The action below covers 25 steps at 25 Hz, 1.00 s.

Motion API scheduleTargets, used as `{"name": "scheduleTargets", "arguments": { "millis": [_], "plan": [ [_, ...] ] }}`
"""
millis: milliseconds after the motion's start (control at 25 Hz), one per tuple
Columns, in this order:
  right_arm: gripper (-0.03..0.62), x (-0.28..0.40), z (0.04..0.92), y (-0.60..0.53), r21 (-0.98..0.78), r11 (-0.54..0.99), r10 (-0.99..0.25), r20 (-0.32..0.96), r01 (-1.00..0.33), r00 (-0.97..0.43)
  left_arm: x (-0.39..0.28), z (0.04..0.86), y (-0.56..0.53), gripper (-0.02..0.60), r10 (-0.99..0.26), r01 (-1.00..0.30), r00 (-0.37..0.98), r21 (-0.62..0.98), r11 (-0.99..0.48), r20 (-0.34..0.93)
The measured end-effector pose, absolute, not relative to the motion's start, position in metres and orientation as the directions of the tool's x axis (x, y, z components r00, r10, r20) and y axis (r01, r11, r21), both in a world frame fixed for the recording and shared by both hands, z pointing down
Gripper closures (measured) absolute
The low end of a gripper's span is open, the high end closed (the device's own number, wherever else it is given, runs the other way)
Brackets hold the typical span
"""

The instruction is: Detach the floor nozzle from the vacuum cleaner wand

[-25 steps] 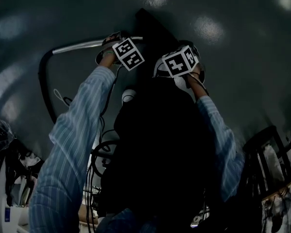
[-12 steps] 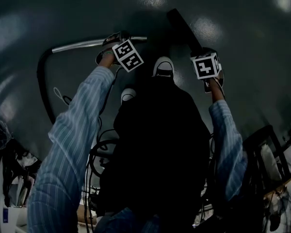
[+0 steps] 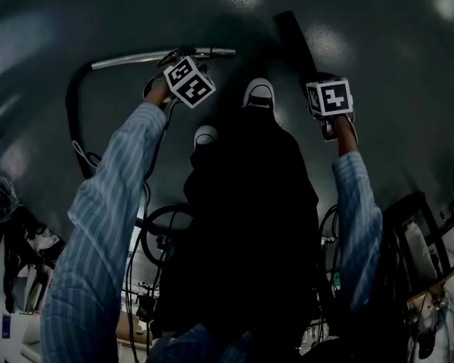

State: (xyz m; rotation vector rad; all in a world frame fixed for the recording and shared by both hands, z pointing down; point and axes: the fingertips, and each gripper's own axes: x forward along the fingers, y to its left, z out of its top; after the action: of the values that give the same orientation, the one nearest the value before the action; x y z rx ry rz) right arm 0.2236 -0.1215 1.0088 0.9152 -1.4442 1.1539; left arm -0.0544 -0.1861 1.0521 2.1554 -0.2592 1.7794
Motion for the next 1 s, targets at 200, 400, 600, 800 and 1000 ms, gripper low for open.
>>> {"name": "scheduleTargets", "arguments": {
  "millis": [200, 400, 600, 800, 1000],
  "plan": [
    [0.373, 0.198, 0.944, -0.116, -0.246, 0.163, 0.023, 0.969, -0.955, -0.246, -0.067, 0.98, -0.179, 0.383, 0.044, -0.461, 0.247, 0.157, -0.873, 0.968],
    [0.373, 0.161, 0.872, -0.123, -0.365, 0.108, -0.039, 0.928, -0.925, -0.37, -0.063, 0.906, -0.159, 0.383, 0.066, -0.515, 0.302, 0.222, -0.828, 0.951],
    [0.375, 0.126, 0.791, -0.132, -0.475, 0.073, -0.152, 0.864, -0.877, -0.48, -0.057, 0.819, -0.155, 0.383, -0.01, -0.573, 0.347, 0.203, -0.794, 0.938],
    [0.375, 0.099, 0.691, -0.14, -0.579, -0.098, -0.269, 0.799, -0.81, -0.538, -0.049, 0.71, -0.149, 0.385, -0.042, -0.614, 0.491, 0.312, -0.725, 0.87],
    [0.375, 0.088, 0.587, -0.156, -0.642, -0.137, -0.438, 0.722, -0.755, -0.535, -0.059, 0.627, -0.15, 0.392, -0.118, -0.67, 0.526, 0.325, -0.668, 0.842]
  ]
}}
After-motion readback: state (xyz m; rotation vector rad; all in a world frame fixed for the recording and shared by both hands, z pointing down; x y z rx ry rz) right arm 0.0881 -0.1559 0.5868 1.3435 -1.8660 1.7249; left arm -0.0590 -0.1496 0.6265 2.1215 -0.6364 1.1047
